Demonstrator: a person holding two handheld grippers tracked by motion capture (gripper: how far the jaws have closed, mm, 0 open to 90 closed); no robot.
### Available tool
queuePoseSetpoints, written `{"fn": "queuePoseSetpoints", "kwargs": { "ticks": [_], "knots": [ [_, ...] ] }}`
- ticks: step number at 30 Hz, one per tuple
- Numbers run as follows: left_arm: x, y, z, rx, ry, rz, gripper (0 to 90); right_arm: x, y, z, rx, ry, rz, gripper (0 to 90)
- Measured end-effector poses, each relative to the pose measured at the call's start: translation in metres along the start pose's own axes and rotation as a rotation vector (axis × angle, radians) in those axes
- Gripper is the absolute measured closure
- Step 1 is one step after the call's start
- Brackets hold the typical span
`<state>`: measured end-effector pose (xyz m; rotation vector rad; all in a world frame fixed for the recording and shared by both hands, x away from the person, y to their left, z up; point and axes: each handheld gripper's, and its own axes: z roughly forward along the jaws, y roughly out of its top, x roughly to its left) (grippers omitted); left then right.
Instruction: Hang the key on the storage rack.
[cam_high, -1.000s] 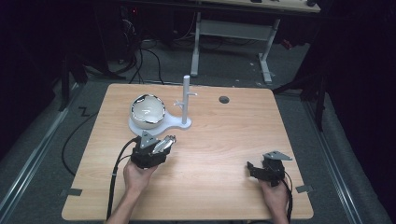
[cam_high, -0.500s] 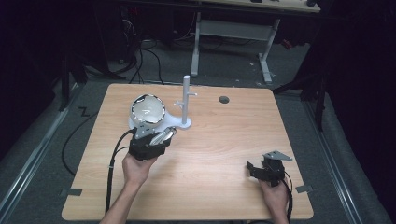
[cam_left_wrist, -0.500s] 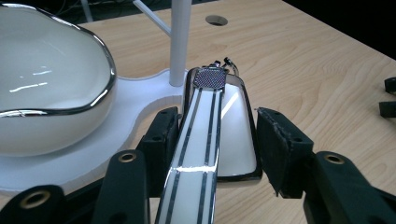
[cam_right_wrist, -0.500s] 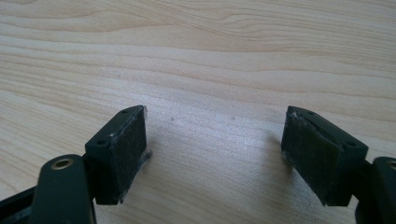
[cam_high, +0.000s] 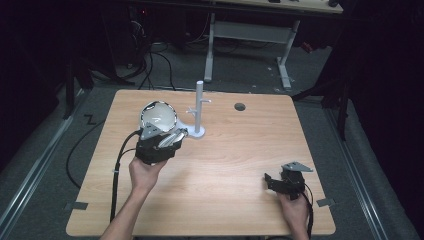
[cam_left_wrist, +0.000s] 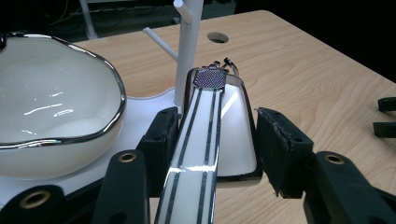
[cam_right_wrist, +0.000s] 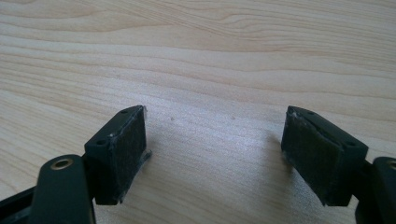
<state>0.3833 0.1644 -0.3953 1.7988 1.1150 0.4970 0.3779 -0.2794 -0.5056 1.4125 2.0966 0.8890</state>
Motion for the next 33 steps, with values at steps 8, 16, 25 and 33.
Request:
{"fn": "queuePoseSetpoints", "kwargs": {
  "ticks": [8,16,25,33],
  "knots": [
    [0.005,0.010,-0.002,-0.012,-0.001,-0.006,50.5,0.000,0.000,0.000,0.000,0.000,0.001,22.1],
    [0.014,0.018,-0.003,-0.022,0.013,-0.031,50.5,0.000,0.000,0.000,0.001,0.000,0.002,22.1],
    [0.023,0.032,0.000,-0.040,0.017,-0.049,50.6,0.000,0.000,0.000,0.001,0.001,0.002,22.2],
    [0.027,0.039,0.002,-0.056,0.017,-0.071,50.5,0.000,0.000,0.000,0.001,-0.003,0.008,22.3]
  ]
}}
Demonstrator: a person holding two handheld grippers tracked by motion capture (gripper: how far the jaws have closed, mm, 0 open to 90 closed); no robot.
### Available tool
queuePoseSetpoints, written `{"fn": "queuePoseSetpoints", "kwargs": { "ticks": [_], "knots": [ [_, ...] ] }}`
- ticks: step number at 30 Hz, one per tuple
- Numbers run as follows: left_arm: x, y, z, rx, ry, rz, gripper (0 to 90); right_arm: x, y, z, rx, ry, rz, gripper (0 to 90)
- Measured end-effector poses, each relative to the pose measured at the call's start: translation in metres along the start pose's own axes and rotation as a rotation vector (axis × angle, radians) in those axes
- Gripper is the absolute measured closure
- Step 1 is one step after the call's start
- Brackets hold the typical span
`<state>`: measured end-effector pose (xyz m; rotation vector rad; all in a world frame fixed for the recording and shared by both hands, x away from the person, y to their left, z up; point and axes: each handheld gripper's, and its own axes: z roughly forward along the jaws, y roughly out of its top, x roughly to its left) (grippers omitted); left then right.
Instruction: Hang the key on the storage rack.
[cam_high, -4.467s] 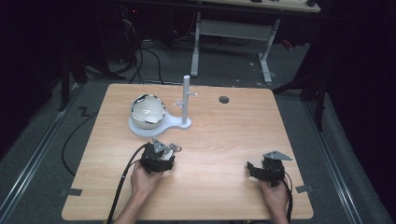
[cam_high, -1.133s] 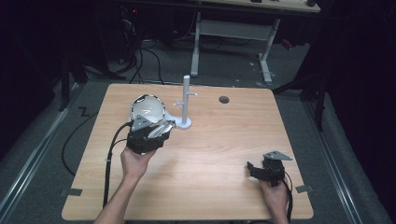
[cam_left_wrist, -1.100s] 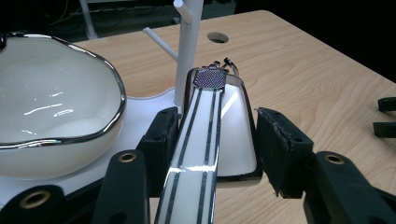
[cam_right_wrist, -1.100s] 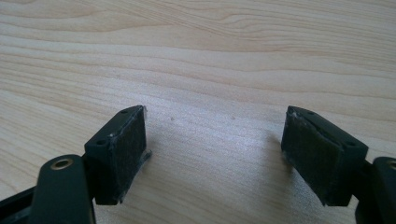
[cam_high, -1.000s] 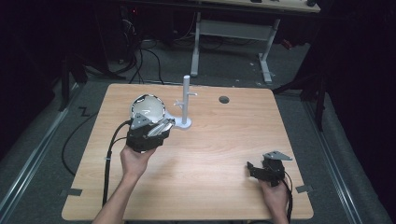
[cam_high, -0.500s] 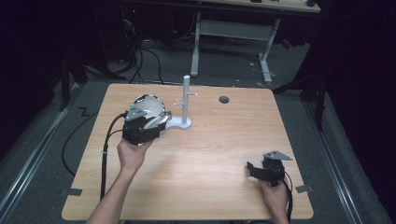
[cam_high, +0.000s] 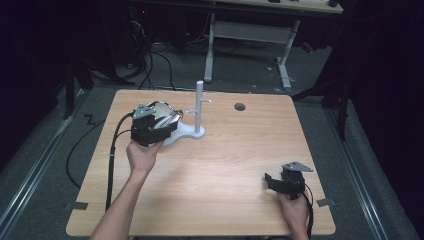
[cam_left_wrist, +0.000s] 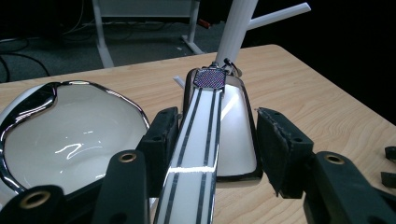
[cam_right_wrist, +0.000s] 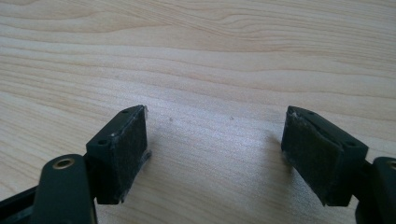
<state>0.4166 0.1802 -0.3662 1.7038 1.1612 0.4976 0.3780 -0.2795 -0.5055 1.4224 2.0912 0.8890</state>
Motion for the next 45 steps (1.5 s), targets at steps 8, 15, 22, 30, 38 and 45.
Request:
{"fn": "queuePoseSetpoints", "kwargs": {
  "ticks": [8,15,22,30,38,45],
  "knots": [
    [0.002,0.003,0.000,-0.004,0.006,-0.008,50.5,0.000,0.000,0.000,-0.001,-0.001,-0.004,22.2],
    [-0.001,0.009,0.003,-0.003,-0.002,-0.002,50.5,0.000,0.000,0.000,0.000,-0.002,-0.006,22.2],
    [-0.006,0.012,0.009,-0.007,-0.011,-0.010,50.5,0.000,0.000,0.000,-0.001,-0.001,-0.008,22.2],
    [-0.011,0.013,0.013,0.003,-0.016,-0.008,50.5,0.000,0.000,0.000,-0.001,-0.001,-0.007,22.2],
    [-0.011,0.015,0.019,0.004,-0.019,-0.010,50.5,0.000,0.000,0.000,-0.001,0.000,-0.005,22.1],
    [-0.019,0.011,0.027,0.009,-0.035,0.006,50.5,0.000,0.000,0.000,-0.001,0.000,-0.008,22.1]
  ]
}}
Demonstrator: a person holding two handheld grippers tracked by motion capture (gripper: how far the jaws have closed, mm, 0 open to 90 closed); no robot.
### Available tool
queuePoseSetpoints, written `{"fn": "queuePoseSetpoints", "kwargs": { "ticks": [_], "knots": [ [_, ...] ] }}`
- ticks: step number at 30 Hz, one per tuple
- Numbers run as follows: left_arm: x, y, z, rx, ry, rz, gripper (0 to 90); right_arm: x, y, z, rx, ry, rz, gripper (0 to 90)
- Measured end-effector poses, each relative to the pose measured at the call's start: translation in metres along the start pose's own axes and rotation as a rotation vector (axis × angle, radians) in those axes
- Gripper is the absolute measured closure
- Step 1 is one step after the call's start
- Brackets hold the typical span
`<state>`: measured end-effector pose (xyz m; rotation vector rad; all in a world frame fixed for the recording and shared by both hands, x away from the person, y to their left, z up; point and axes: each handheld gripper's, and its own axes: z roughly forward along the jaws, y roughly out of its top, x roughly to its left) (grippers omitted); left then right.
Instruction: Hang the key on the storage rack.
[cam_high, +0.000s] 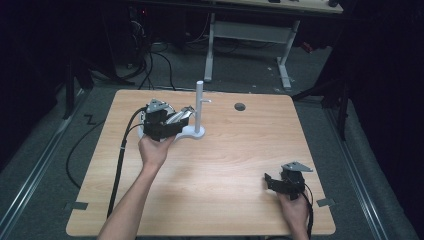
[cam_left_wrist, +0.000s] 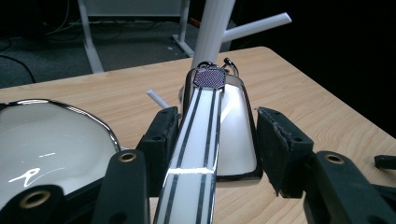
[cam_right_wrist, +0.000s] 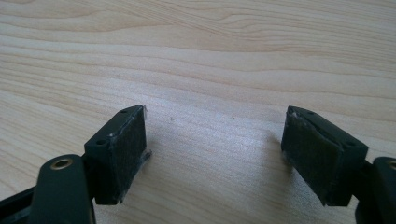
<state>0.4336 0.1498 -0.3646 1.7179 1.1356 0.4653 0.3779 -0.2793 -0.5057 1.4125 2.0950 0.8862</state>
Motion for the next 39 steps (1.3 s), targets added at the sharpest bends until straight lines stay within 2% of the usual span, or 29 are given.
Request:
{"fn": "queuePoseSetpoints", "kwargs": {
  "ticks": [8,12,21,23,30,39],
  "knots": [
    [-0.001,-0.008,0.006,0.020,-0.005,-0.005,50.5,0.000,0.000,0.000,-0.001,0.000,-0.001,22.1],
    [-0.004,-0.012,0.010,0.051,0.008,0.026,50.5,0.000,0.000,0.000,0.001,0.003,0.003,22.1],
    [0.001,-0.024,0.020,0.068,0.015,0.007,50.4,0.001,0.000,0.000,0.002,0.005,-0.002,22.3],
    [0.001,-0.028,0.020,0.075,0.027,0.025,50.3,0.001,0.000,0.000,0.002,0.005,-0.002,22.3],
    [0.008,-0.036,0.023,0.081,0.037,-0.002,50.2,0.001,0.000,0.000,0.002,0.005,-0.001,22.3],
    [0.008,-0.041,0.029,0.098,0.053,0.016,50.1,0.000,0.000,0.000,0.000,0.006,0.000,22.6]
  ]
}}
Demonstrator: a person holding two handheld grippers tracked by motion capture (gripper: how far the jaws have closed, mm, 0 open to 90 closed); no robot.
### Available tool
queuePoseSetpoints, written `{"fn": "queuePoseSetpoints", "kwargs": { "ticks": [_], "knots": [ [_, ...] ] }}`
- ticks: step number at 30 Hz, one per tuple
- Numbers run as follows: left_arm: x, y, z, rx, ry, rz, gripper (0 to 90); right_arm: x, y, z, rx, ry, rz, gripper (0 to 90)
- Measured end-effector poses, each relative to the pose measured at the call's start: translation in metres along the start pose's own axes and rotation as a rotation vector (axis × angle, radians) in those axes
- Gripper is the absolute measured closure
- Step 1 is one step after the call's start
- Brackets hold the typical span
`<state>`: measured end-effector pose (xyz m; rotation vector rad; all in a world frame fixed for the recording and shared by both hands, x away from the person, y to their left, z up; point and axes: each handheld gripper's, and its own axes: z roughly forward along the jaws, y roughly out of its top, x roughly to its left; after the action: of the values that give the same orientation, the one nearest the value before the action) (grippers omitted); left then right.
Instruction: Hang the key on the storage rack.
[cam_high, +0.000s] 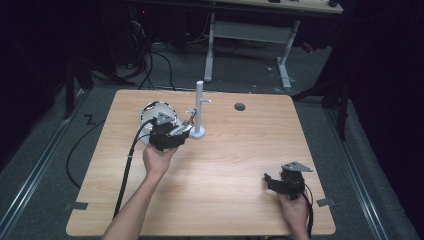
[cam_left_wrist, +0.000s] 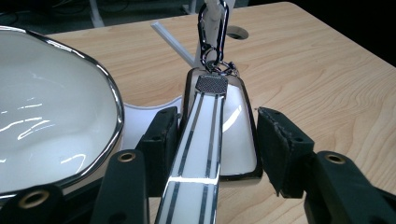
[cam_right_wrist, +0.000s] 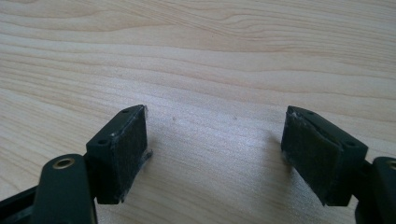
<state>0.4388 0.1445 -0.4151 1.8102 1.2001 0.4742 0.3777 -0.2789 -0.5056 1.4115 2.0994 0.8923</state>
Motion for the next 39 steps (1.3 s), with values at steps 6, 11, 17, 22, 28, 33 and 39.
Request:
{"fn": "queuePoseSetpoints", "kwargs": {
  "ticks": [6,11,17,22,28,33,39],
  "knots": [
    [0.002,-0.003,0.003,0.024,0.010,0.011,50.0,0.000,0.000,0.000,-0.001,0.000,0.001,22.9],
    [0.000,-0.005,0.008,0.029,0.008,0.011,50.0,0.000,0.000,0.000,-0.001,0.001,0.001,22.9],
    [0.000,-0.008,0.019,0.048,0.021,-0.004,49.9,0.000,0.000,0.000,-0.001,0.001,0.001,22.9],
    [0.000,-0.007,0.026,0.065,0.019,0.002,49.8,0.000,0.000,0.000,-0.001,0.001,0.001,22.9],
    [0.001,-0.008,0.032,0.079,0.035,0.005,49.6,0.000,0.000,0.000,-0.001,0.000,0.001,22.9],
    [0.000,-0.008,0.037,0.078,0.051,0.014,49.4,0.000,0.000,0.000,-0.002,0.001,0.004,23.0],
    [0.001,-0.010,0.044,0.096,0.048,0.002,49.1,0.000,0.000,0.000,-0.002,0.001,0.005,23.0]
  ]
}}
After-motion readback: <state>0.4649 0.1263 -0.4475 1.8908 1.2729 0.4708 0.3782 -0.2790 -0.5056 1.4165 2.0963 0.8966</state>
